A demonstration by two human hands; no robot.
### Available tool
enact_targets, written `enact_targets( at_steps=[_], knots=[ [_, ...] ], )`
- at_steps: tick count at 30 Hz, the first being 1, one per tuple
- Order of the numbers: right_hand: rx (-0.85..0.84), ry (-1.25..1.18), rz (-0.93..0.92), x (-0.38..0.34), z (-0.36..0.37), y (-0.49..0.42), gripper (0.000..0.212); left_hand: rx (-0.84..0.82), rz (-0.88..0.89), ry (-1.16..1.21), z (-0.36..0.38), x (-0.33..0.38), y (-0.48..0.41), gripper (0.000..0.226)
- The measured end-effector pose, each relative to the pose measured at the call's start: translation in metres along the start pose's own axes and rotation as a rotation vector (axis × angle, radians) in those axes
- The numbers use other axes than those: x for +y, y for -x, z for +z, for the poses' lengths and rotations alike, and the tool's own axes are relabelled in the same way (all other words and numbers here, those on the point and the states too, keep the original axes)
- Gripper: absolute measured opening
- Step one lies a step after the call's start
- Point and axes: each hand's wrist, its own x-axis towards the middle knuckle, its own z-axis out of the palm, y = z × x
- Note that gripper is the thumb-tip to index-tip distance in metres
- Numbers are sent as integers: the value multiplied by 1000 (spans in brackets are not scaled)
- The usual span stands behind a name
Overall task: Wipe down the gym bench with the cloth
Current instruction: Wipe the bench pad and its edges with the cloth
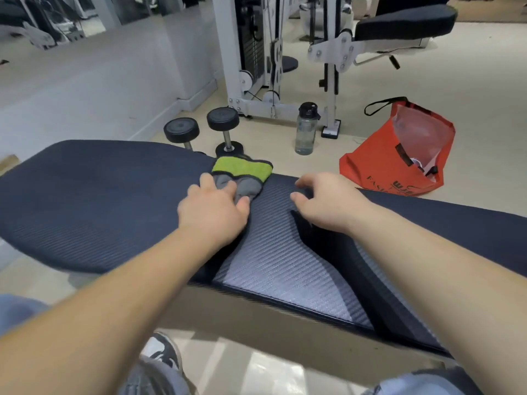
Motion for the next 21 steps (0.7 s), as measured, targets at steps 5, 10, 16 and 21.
enact_targets(
  at_steps=[5, 10, 16, 21],
  knots=[
    [-51, 30, -112, -39, 17, -11, 34, 2, 371, 20, -4, -4, 89, 58],
    [-100, 25, -147, -59, 23, -17, 39, 18, 60, -43, -7, -83, 52, 55],
    [-173, 206, -153, -55, 24, -21, 38, 111, -65, -83, 2, -49, 81, 61],
    [-124, 156, -126, -53, 25, -19, 26, 23, 239, -81, -5, -70, 53, 59]
  ],
)
